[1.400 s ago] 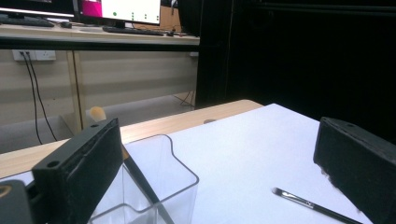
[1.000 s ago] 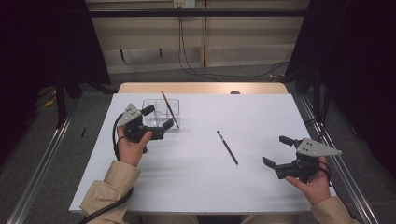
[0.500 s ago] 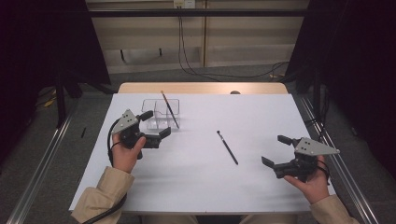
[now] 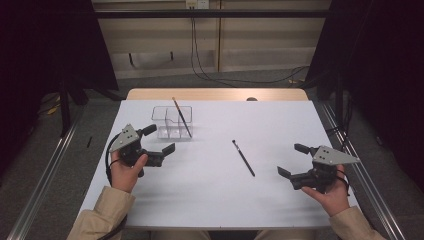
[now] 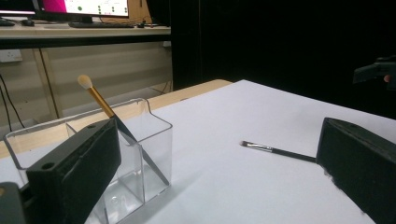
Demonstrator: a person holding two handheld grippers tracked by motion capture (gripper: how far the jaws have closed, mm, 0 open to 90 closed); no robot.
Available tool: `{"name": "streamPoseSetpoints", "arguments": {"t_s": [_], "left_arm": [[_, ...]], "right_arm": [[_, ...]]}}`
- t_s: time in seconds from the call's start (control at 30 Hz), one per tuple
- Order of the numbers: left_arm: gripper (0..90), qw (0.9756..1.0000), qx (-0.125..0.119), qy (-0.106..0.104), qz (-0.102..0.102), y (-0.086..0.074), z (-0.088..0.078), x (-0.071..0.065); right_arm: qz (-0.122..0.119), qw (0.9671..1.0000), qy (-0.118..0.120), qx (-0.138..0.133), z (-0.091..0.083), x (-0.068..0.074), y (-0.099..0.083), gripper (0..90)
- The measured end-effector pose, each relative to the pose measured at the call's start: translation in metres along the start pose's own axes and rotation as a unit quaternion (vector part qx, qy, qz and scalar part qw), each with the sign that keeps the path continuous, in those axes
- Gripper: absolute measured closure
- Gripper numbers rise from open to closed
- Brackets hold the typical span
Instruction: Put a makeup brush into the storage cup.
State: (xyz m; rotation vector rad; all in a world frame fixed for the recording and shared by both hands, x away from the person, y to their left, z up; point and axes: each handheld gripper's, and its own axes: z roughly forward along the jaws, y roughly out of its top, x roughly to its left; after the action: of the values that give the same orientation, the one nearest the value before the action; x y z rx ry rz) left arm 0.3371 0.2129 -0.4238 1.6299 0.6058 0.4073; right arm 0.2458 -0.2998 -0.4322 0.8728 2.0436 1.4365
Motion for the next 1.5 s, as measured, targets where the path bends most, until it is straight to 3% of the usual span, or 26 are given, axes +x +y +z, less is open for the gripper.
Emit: {"name": "streamPoseSetpoints", "arguments": {"t_s": [0.33,0.57,0.9,0.93,1.5], "left_arm": [[0.0,1.0000,-0.002,0.004,0.000,-0.005,-0.017,0.002],[0.0,0.9999,0.006,0.007,0.013,-0.008,-0.028,0.003],[0.0,0.9998,0.008,0.016,0.003,-0.013,-0.044,0.005],[0.0,0.9998,0.013,0.016,0.009,-0.014,-0.046,0.006],[0.0,0.9994,0.017,0.028,0.012,-0.018,-0.061,0.007]], "right_arm": [[0.011,0.9999,0.004,-0.008,0.003,-0.002,0.001,1.5],[0.010,0.9999,0.006,-0.007,0.004,-0.002,0.001,1.5],[0.010,0.9999,0.004,-0.005,0.005,-0.002,0.001,1.5],[0.011,0.9999,0.004,-0.006,0.005,-0.002,0.001,1.5],[0.009,0.9999,0.005,-0.005,0.006,-0.001,0.001,1.5]]}}
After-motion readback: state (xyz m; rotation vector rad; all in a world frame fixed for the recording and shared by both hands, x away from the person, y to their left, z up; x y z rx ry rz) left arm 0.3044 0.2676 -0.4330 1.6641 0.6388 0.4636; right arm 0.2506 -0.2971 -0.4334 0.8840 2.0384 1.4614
